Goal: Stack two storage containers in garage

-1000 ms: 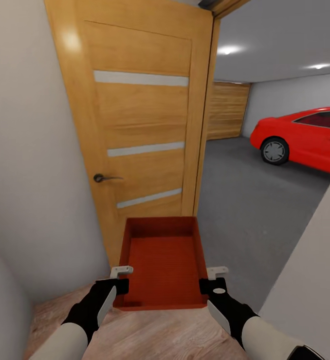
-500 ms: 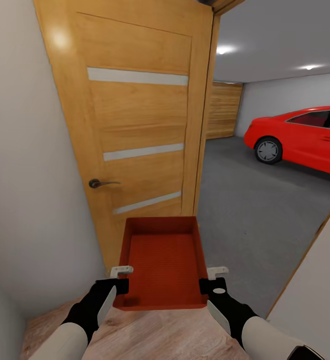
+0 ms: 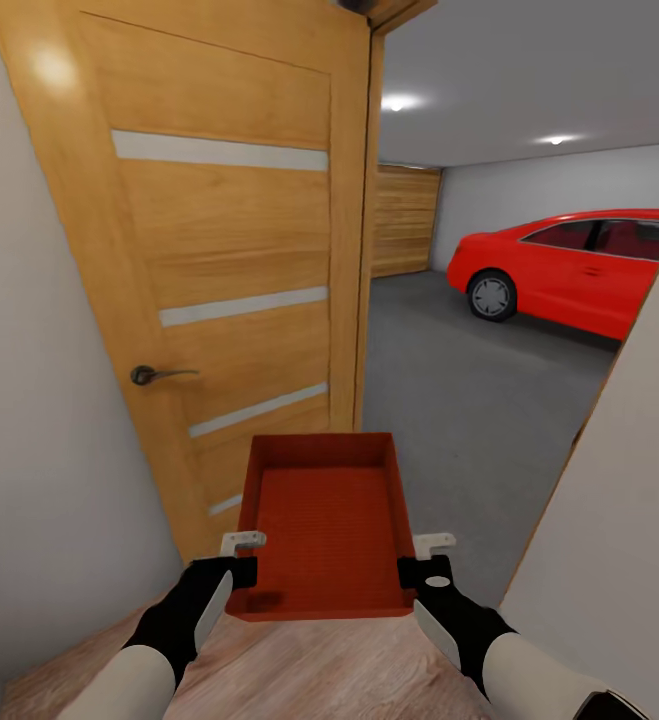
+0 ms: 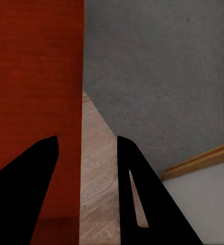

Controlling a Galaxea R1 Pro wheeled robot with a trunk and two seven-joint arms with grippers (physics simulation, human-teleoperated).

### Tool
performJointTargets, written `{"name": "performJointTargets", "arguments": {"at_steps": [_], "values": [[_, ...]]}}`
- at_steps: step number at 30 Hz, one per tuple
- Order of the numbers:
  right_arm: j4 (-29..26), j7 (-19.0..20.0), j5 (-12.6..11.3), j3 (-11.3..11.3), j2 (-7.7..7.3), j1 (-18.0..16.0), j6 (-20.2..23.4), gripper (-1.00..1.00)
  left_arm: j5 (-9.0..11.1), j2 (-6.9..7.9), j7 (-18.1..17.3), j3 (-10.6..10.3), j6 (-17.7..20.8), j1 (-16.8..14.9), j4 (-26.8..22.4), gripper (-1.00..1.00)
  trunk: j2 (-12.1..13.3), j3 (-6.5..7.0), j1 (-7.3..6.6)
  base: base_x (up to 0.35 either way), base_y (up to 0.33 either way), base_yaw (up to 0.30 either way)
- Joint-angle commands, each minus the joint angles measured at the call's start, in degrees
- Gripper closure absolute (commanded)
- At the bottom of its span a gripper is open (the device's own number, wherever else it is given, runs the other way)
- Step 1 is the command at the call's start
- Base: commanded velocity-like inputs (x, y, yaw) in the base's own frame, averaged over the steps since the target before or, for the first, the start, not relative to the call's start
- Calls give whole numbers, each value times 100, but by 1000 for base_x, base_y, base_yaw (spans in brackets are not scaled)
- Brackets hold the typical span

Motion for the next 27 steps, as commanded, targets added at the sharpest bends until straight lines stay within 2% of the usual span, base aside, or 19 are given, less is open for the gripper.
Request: {"name": "performJointTargets", "arguments": {"at_steps": [1,15,27], "values": [[-14,-46,-74,3,104,-2,29,100,-177,-3,173,116,-52,-3,-28,100,-9,-10,2,43,23,-223],[-14,-44,-67,3,104,-3,22,100,-186,-3,171,102,-52,-4,-17,100,-9,-10,2,182,159,-49],[-14,-46,-65,3,104,-3,25,100,-186,-3,171,108,-53,-4,-54,100,-9,-10,2,6,4,-270]]}}
